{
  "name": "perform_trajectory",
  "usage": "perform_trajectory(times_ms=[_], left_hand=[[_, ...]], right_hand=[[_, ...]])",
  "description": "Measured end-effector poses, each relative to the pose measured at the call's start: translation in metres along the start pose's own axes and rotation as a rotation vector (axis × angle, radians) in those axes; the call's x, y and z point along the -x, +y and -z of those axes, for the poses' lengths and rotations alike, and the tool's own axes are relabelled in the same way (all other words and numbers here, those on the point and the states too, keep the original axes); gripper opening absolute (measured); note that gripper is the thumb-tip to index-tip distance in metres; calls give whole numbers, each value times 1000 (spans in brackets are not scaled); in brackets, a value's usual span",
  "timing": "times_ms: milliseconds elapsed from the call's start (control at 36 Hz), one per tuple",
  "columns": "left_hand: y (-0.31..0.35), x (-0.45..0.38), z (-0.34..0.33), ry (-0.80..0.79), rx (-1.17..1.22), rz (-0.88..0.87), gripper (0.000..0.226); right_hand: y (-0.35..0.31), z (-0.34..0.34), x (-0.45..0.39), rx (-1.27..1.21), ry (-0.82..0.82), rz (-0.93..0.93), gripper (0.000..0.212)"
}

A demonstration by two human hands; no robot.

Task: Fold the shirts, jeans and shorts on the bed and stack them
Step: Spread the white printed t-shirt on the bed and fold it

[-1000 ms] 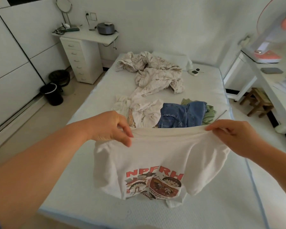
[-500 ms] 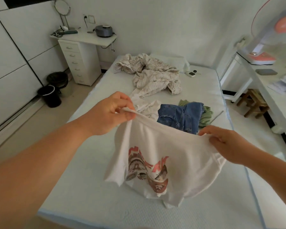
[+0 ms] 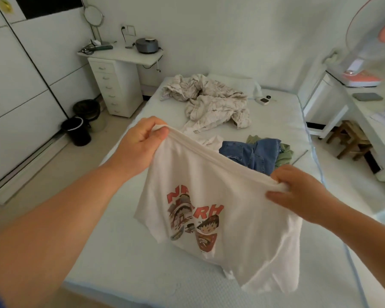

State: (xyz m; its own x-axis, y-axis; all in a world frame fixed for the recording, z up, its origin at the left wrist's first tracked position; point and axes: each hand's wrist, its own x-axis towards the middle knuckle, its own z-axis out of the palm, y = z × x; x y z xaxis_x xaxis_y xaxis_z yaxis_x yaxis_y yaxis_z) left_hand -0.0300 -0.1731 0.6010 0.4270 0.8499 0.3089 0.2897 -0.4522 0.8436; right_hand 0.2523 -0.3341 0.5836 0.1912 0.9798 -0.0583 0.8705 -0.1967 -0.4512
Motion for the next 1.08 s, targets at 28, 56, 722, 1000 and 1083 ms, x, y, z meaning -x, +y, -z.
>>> perform_trajectory(times_ms=[28,56,722,1000,1083], left_hand=[[0,0,1,32,-65,-48,20],[1,0,1,60,-110,-91,21],[-62,-7,59,-151,-316,-145,9],[-86,-6,42,30,-363,-17,17],[-90,-1,36,-67,-481,-11,14]], right_hand=[[-3,1,2,60,124,-13,11],[-6,3,4,105,256,-22,14],[-118,22,50,-398,732,-303,22],[-160,48,78,247,338,-268,29],[-148,36,84,283,153,-411,26]])
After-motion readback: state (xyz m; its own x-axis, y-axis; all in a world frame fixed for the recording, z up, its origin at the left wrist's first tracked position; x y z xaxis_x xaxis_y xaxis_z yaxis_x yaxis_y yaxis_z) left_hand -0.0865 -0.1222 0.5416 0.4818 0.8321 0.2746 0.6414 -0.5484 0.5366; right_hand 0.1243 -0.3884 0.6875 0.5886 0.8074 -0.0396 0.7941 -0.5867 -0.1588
